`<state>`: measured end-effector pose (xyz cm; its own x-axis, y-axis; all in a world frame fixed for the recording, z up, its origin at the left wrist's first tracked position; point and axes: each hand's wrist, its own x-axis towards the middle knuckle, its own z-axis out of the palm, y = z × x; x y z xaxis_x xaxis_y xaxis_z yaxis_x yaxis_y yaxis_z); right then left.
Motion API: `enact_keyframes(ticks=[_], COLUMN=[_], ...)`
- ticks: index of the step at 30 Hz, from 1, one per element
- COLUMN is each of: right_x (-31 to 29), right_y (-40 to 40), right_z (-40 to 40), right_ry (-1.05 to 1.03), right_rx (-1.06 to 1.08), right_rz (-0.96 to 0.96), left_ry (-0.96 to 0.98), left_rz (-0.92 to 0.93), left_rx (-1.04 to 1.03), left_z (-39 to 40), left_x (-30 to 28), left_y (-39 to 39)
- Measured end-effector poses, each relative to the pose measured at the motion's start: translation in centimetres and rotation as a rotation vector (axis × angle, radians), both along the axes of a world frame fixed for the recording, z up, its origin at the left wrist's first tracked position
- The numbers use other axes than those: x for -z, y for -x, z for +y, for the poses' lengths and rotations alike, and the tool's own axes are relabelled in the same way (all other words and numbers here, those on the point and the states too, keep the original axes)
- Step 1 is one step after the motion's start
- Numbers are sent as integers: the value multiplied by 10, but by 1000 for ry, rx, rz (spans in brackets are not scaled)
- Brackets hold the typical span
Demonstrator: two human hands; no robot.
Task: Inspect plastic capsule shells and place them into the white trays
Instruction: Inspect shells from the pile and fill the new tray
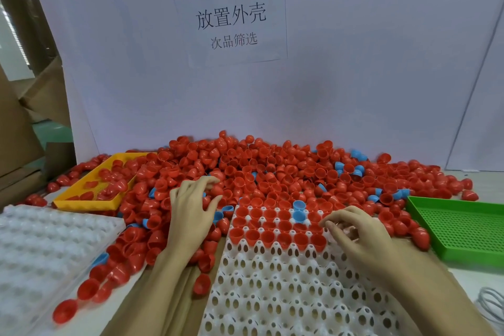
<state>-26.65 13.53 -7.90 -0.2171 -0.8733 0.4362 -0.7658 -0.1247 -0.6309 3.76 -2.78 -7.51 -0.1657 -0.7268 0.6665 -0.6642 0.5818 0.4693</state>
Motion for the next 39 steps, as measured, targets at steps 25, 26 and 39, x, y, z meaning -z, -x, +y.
enact_keyframes(ticks=[25,26,39], right_x=[-42,-42,-39], right_y=[-21,-20,-5], right_z=[23,22,16], right_ry=[-113,-118,-196], right_rx=[-358,-358,-262], right_rz=[-558,-560,-437], left_ry=[-415,-438,-604], left_rz=[383,401,318], left_rx=[731,737,830], left_z=[92,92,86], left_x=[-20,-21,-22], left_y=[64,63,60])
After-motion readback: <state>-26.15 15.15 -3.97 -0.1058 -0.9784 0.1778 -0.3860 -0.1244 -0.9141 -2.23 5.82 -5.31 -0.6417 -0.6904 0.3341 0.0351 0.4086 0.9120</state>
